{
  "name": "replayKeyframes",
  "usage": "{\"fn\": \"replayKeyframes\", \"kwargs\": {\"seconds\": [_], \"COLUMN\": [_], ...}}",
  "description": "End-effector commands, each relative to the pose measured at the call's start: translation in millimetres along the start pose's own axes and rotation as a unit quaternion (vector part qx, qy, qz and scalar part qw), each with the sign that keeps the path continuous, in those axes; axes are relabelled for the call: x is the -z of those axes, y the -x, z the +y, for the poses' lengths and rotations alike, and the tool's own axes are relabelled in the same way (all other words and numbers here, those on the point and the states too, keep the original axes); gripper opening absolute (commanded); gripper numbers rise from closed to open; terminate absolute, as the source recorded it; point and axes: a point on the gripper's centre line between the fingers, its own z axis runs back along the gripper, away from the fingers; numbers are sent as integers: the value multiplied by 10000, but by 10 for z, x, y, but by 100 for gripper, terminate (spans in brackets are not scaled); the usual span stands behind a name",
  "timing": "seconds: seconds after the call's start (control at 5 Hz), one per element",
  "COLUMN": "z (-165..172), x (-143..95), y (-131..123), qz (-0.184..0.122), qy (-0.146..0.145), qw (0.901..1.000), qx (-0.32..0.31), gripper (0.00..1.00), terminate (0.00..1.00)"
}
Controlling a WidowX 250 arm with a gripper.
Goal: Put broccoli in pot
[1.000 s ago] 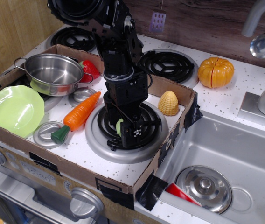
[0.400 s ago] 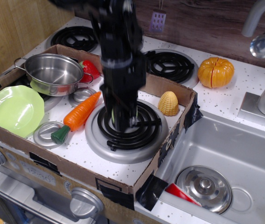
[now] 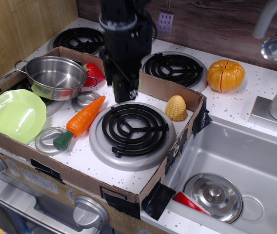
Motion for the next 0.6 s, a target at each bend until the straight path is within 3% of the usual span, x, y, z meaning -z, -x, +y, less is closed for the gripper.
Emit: {"fn": "replayKeyframes", "kwargs": {"seconds": [0.0, 0.2, 0.4], "z": [699, 1055, 1239], "x": [-485, -440, -237], "y": [85, 189, 315], "qz": [-476, -534, -659], "qy": [-1196, -1569, -1097], "qw": [9904, 9825, 9876], "qx": [505, 847, 905], "gripper": [0, 0, 0], "terminate": [0, 0, 0]}}
